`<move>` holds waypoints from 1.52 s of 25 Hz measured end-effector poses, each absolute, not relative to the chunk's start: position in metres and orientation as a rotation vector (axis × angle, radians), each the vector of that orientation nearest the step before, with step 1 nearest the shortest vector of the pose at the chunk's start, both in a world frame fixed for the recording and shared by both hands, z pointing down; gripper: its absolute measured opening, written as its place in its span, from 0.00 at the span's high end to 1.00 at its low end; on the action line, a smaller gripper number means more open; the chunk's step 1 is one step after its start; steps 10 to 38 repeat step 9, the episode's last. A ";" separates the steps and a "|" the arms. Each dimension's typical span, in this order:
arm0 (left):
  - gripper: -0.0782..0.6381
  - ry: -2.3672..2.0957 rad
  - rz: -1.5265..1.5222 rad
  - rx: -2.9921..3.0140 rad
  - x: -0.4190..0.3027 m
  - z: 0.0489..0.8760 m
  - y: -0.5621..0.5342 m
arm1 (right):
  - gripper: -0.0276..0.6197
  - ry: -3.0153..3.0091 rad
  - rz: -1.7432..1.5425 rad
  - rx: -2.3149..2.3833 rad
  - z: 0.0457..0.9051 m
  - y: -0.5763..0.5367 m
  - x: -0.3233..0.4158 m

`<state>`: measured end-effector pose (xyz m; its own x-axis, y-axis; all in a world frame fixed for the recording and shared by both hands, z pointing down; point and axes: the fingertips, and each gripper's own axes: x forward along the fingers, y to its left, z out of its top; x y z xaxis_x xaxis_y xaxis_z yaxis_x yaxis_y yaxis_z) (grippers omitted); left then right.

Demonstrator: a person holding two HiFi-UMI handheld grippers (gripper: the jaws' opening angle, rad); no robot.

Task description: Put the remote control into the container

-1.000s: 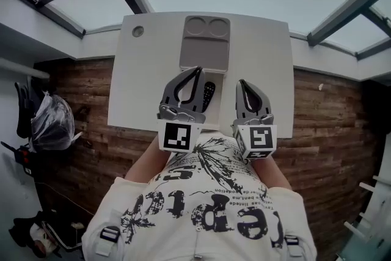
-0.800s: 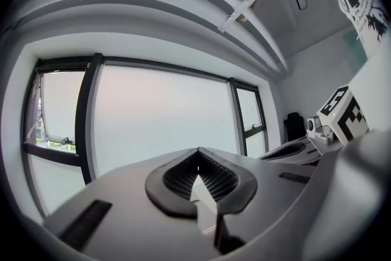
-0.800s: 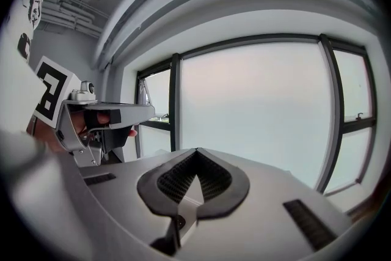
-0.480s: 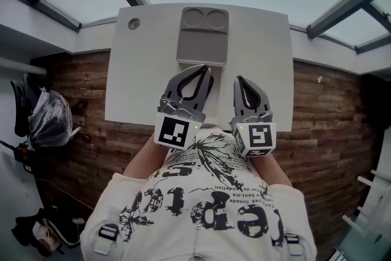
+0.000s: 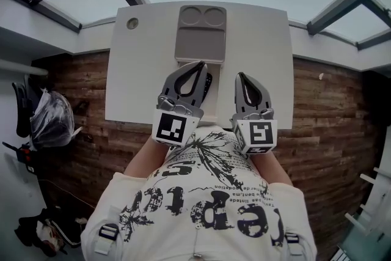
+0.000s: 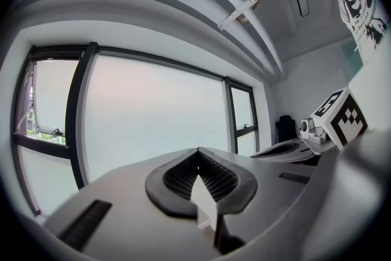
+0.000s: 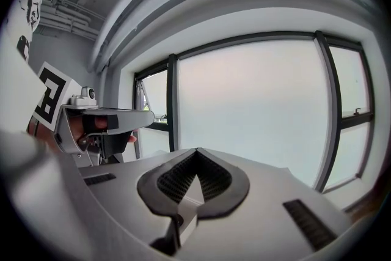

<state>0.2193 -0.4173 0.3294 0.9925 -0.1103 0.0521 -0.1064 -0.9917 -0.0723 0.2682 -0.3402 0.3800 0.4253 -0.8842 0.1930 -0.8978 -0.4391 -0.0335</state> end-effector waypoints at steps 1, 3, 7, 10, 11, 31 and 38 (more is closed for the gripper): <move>0.88 0.167 -0.087 -3.067 0.219 0.329 -0.418 | 0.95 -1.616 0.273 2.594 0.379 -0.339 0.270; 0.88 0.178 -0.096 -3.065 0.219 0.329 -0.419 | 0.95 -1.609 0.259 2.603 0.377 -0.338 0.272; 0.88 0.193 -0.111 -3.085 0.220 0.330 -0.418 | 0.95 -1.587 0.264 2.608 0.378 -0.335 0.277; 0.88 0.193 -0.118 -3.100 0.220 0.331 -0.417 | 0.95 -1.578 0.271 2.611 0.379 -0.334 0.280; 0.88 0.193 -0.118 -3.100 0.220 0.331 -0.417 | 0.95 -1.578 0.271 2.611 0.379 -0.334 0.280; 0.88 0.193 -0.118 -3.100 0.220 0.331 -0.417 | 0.95 -1.578 0.271 2.611 0.379 -0.334 0.280; 0.88 0.193 -0.118 -3.100 0.220 0.331 -0.417 | 0.95 -1.578 0.271 2.611 0.379 -0.334 0.280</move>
